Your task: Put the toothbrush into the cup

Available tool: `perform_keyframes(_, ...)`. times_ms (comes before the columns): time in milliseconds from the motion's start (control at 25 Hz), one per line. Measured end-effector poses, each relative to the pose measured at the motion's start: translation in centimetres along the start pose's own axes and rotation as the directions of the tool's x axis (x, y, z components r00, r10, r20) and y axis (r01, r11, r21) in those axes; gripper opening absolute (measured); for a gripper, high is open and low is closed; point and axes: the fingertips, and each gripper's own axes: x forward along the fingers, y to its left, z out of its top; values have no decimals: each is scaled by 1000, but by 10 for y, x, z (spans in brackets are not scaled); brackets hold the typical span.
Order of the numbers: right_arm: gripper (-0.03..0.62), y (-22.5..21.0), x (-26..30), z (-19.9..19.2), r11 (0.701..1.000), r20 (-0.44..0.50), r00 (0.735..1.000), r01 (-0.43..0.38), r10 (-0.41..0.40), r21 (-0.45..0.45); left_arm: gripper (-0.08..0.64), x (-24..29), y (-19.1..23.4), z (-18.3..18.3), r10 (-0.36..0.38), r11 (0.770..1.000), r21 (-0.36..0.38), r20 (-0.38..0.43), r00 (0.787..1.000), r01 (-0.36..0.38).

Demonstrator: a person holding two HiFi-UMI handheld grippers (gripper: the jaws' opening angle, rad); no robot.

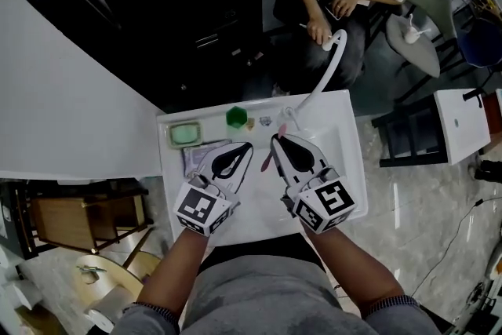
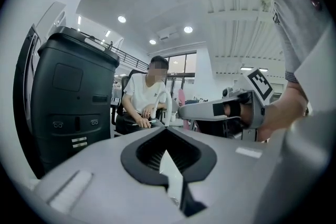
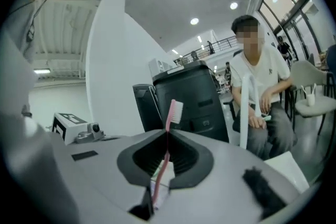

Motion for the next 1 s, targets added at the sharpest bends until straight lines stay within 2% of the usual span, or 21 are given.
perform_keyframes(240,20,4,17,14,992,64,995,-67,74,-109,3,-2,23,5,29,1000,11,37,999,-29)
perform_keyframes(480,20,6,38,18,969,109,983,-120,146,-214,3,0,43,8,50,998,21,81,995,-52)
perform_keyframes(760,20,-2,67,10,946,113,978,-134,174,-296,3,5,70,-1,101,994,29,90,991,-104)
perform_keyframes(1000,20,-5,93,1,938,109,975,-150,192,-312,4,8,88,-12,135,990,15,101,986,-137)
